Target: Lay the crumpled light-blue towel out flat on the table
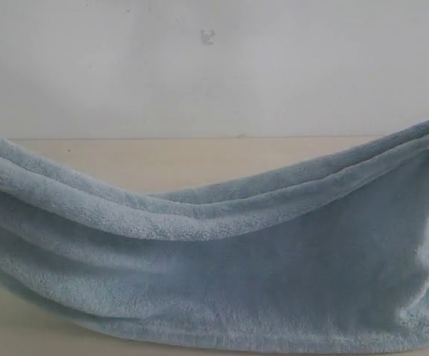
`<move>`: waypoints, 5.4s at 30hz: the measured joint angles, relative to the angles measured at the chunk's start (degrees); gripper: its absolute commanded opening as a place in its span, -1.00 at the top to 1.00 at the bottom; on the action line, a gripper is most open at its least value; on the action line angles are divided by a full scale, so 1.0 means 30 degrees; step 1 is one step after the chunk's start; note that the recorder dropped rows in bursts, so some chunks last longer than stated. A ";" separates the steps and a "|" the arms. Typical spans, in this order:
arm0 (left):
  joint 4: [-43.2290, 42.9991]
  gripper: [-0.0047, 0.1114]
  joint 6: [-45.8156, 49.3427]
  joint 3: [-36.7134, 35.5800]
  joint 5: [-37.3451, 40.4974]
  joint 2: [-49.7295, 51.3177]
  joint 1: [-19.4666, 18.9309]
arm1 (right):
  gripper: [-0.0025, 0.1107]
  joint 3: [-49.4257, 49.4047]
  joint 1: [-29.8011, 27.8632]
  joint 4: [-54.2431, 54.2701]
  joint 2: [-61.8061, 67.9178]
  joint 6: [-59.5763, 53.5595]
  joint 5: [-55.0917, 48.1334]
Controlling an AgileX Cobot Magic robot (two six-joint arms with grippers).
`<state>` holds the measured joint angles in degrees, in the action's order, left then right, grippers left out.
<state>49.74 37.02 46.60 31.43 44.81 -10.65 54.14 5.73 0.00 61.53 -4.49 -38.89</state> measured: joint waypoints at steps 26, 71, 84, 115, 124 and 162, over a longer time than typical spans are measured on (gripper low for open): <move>-1.4749 0.85 -1.2984 -0.1681 0.1332 -0.1169 0.0809 | 0.96 0.0314 0.0000 -0.0224 0.0506 0.0188 -0.3348; -1.5672 0.85 -1.2948 0.1194 -0.3904 1.2017 0.0023 | 0.96 1.1734 0.0000 -0.0936 1.6442 -0.1488 -0.3208; -0.7575 0.85 -0.6647 -0.1372 -0.1709 1.0433 0.0023 | 0.96 0.3378 -0.0821 -0.1796 1.5066 -0.0372 0.2083; -0.5945 0.85 -0.4823 -0.1443 -0.2244 1.0433 0.0023 | 0.96 0.1741 -0.1597 -0.1440 1.6802 -0.0122 0.5490; -0.5894 0.85 -0.4823 -0.1443 -0.2244 1.0433 0.0023 | 0.96 0.1270 -0.1597 -0.2653 1.6587 0.1612 0.3832; -0.6381 0.85 -0.2512 -0.3002 -0.2659 1.4219 0.1052 | 0.96 -0.4194 0.0659 -0.4208 0.6458 0.5870 0.7545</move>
<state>30.59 29.48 37.59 23.46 87.47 -7.49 41.56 7.71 -12.62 80.91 13.12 -16.26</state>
